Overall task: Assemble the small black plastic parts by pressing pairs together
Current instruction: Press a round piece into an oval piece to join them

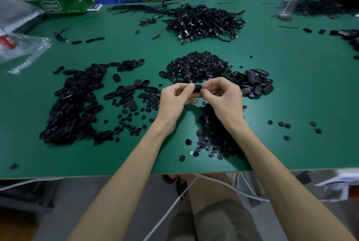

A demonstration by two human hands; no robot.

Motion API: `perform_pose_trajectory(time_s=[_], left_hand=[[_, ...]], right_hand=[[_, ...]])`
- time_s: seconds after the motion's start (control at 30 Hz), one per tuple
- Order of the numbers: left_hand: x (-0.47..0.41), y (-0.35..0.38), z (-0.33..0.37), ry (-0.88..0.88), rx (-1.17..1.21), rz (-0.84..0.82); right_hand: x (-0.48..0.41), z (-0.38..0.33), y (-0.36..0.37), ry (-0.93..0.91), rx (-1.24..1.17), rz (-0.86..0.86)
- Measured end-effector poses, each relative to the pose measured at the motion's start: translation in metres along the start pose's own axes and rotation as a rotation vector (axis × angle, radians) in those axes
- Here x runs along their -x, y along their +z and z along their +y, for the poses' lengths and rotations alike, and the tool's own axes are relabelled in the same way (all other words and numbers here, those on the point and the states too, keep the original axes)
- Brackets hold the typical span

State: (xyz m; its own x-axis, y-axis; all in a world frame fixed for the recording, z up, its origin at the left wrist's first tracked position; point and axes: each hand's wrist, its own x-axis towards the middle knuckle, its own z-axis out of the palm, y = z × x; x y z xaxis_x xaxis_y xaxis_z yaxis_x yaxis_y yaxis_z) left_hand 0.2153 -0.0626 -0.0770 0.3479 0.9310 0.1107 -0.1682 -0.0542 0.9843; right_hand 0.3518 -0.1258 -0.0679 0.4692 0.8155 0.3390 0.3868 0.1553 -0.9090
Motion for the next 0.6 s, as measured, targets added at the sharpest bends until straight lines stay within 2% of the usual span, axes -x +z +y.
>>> perform_pose_trajectory(time_s=[0.47,0.6], left_hand=[[0.0012,-0.0011,0.0007,0.0,-0.02,-0.054],[0.0014,-0.0018,0.0004,0.001,-0.028,-0.067]], right_hand=[[0.0014,-0.0029,-0.0019,-0.035,0.057,0.027],[0.003,-0.0033,-0.0017,-0.087,0.149,0.037]])
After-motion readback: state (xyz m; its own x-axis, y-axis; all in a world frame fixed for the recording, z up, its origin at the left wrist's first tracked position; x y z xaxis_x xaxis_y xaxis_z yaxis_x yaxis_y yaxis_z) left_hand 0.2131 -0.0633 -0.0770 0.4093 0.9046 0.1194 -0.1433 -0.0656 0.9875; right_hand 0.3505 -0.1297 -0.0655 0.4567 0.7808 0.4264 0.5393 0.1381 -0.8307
